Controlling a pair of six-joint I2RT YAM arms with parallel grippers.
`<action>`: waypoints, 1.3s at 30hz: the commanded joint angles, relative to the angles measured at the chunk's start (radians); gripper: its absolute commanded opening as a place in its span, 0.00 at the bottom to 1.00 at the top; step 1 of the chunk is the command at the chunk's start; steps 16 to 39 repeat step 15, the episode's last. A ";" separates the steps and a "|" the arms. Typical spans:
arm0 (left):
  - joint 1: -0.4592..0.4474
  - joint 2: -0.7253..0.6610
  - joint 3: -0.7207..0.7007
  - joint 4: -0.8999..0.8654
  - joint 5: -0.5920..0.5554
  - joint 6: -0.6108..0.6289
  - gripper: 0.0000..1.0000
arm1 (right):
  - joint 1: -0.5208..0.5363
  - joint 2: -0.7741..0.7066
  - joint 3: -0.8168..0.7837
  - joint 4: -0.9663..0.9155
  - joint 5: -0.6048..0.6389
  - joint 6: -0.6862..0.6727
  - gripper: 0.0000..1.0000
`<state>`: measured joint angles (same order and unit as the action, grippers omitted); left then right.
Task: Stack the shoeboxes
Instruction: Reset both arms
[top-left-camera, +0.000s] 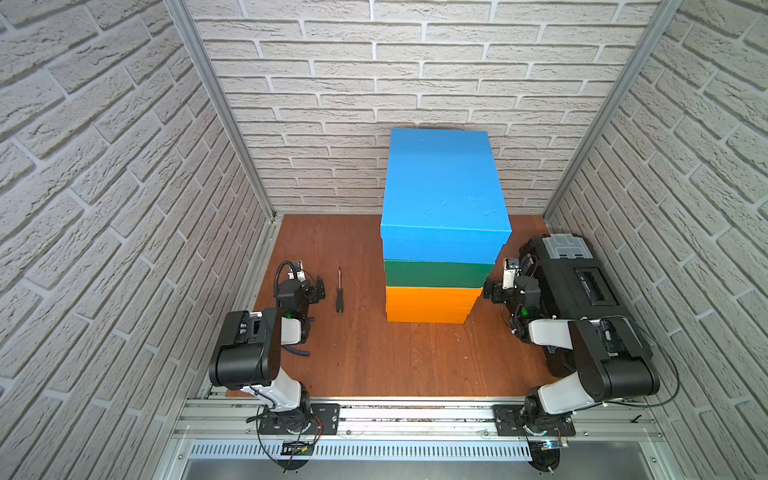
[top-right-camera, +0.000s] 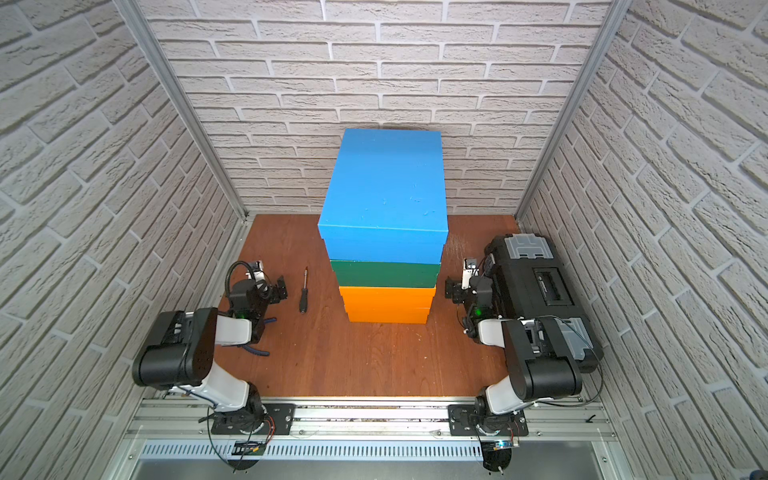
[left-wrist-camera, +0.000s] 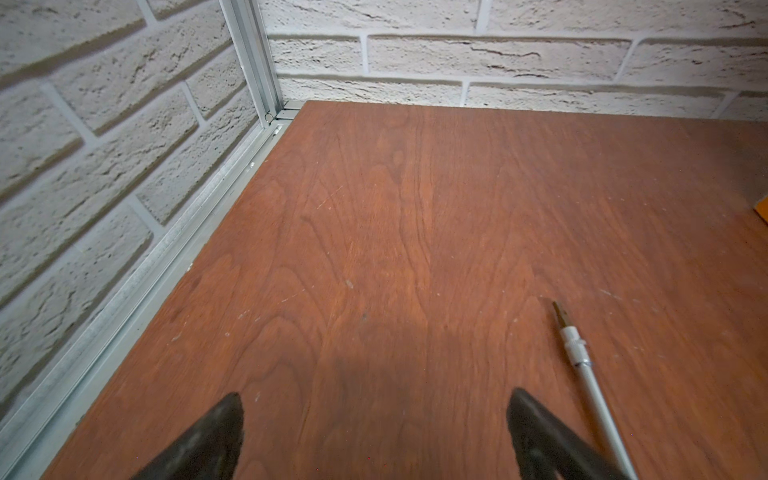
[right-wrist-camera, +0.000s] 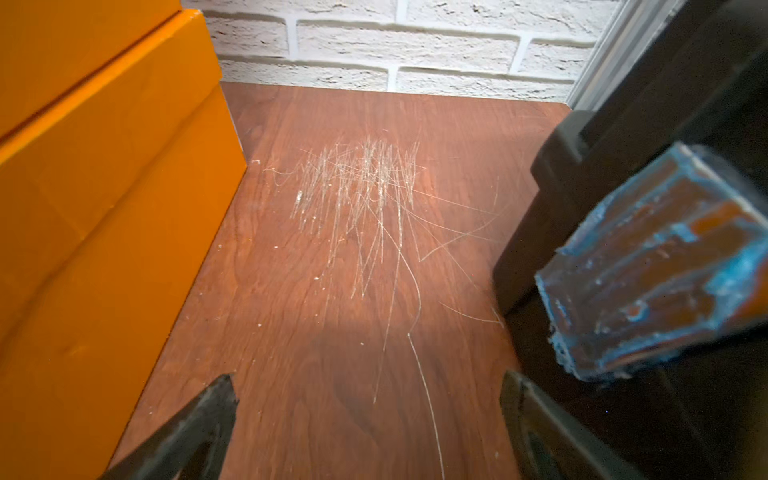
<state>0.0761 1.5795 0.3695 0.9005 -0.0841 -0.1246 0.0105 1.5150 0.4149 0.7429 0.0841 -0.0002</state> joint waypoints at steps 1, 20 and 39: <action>-0.006 -0.008 0.014 0.026 -0.004 0.016 0.98 | -0.002 0.001 -0.001 0.051 -0.026 -0.016 1.00; -0.002 -0.008 0.014 0.026 0.002 0.015 0.98 | 0.000 -0.001 0.013 0.022 -0.015 -0.015 1.00; -0.002 -0.008 0.014 0.026 0.002 0.015 0.98 | 0.000 -0.001 0.013 0.022 -0.015 -0.015 1.00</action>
